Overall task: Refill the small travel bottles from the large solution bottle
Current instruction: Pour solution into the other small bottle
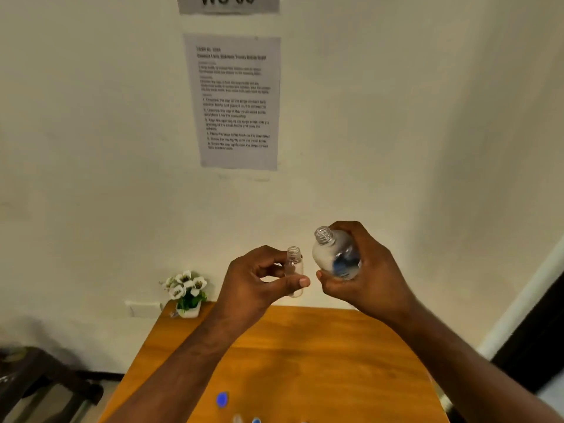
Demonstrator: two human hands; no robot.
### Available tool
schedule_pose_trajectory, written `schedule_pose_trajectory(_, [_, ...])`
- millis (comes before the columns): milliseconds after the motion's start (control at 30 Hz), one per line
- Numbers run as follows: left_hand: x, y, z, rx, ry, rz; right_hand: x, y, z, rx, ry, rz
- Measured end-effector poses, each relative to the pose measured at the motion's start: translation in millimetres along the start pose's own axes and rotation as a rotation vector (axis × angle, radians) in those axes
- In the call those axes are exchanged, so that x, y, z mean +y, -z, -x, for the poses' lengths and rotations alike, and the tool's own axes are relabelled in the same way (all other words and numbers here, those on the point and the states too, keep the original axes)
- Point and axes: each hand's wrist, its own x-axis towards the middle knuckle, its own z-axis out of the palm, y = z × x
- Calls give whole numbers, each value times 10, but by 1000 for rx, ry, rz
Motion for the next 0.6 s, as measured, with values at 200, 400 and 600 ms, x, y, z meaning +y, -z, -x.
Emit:
schedule_pose_trajectory(200, [471, 96, -36, -27, -97, 27, -339, 221, -252, -22, 171, 218])
schedule_pose_trajectory(400, [608, 175, -41, -22, -122, -20, -482, 346, -338, -29, 251, 312])
schedule_pose_trajectory(600, [654, 196, -37, 8, -127, -21, -530, 376, -406, -59, 278, 372])
